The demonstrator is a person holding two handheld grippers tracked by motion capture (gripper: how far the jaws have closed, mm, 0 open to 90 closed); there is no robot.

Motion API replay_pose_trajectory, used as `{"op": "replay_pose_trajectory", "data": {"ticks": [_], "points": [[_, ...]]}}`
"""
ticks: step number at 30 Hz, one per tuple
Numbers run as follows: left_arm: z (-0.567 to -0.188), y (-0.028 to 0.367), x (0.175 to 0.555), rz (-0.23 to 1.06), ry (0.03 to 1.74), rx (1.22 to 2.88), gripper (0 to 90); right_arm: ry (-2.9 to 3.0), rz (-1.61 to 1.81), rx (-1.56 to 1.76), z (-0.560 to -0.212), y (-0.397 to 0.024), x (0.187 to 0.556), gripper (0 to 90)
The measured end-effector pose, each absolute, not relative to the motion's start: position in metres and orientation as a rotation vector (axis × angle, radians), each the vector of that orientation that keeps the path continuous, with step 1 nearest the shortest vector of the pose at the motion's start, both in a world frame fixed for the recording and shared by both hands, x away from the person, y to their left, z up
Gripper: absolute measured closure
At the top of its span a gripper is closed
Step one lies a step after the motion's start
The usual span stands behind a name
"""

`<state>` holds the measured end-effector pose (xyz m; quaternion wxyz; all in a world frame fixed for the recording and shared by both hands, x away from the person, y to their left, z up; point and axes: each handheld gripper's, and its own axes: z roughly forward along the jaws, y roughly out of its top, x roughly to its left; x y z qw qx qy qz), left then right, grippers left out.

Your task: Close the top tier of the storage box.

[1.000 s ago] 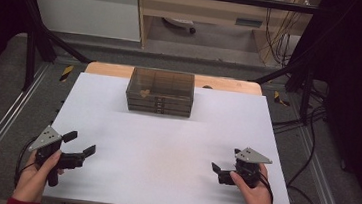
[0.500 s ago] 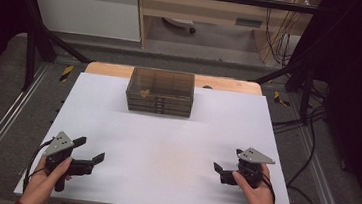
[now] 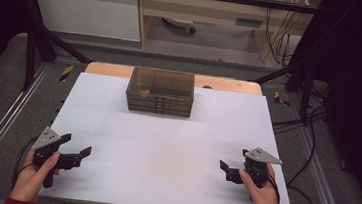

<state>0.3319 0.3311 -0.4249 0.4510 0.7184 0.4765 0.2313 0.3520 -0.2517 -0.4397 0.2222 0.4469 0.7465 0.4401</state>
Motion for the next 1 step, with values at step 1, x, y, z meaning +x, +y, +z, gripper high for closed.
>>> {"op": "replay_pose_trajectory", "data": {"ticks": [1], "points": [[-0.4249,0.3318,0.3324,0.572,1.183,1.771,8.3,2.064,1.206,1.241,-0.4409,-0.2515,0.353,2.6]]}}
